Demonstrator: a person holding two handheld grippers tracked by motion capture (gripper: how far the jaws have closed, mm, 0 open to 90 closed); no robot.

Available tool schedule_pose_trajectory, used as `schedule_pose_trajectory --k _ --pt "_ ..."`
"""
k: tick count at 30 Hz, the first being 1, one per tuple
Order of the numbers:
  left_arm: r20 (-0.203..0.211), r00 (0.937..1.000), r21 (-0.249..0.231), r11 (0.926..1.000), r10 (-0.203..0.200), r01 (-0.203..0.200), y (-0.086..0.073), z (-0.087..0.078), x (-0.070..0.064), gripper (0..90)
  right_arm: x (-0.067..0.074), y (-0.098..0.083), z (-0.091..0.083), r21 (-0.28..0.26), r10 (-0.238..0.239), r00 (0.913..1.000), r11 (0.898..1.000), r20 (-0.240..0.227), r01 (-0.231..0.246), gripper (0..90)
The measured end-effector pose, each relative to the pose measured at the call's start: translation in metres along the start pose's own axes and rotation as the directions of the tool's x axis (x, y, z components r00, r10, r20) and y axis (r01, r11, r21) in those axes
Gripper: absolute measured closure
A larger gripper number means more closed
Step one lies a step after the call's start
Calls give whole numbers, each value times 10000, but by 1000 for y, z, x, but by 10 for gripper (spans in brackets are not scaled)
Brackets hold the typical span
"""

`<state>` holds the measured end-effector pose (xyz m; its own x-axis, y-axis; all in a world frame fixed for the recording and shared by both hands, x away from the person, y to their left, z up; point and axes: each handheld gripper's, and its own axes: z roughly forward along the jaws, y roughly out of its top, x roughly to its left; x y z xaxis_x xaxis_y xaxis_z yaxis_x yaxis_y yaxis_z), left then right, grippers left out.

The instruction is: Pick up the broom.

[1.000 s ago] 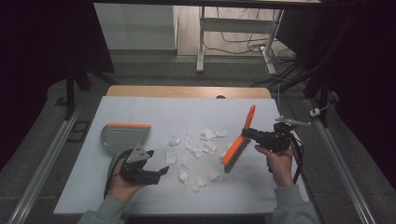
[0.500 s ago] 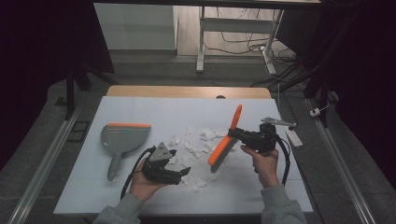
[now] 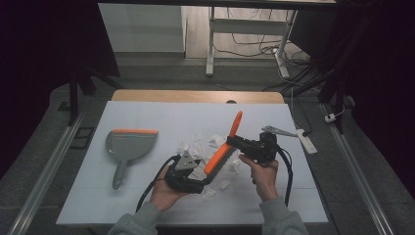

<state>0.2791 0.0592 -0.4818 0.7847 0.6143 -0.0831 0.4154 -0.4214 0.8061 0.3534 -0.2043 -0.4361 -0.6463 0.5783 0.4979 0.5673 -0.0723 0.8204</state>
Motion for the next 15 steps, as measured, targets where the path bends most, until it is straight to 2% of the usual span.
schedule_pose_trajectory --k 6,9,12,15 --pt "-288 9996 -229 9997 -58 51 3 4 -1 402 3 -4 7 -104 324 9994 9994 -121 -325 707" --pt "-282 9993 -408 9989 -248 236 3 6 2 503 5 -7 9 -171 429 9988 9989 -248 -433 707" --pt "-470 9985 -559 9982 -263 236 3 7 2 597 6 -9 11 -188 512 9981 9985 -339 -519 706" --pt "-635 9975 -680 9973 -304 261 3 6 3 741 7 -10 12 -196 642 9968 9977 -476 -652 706"
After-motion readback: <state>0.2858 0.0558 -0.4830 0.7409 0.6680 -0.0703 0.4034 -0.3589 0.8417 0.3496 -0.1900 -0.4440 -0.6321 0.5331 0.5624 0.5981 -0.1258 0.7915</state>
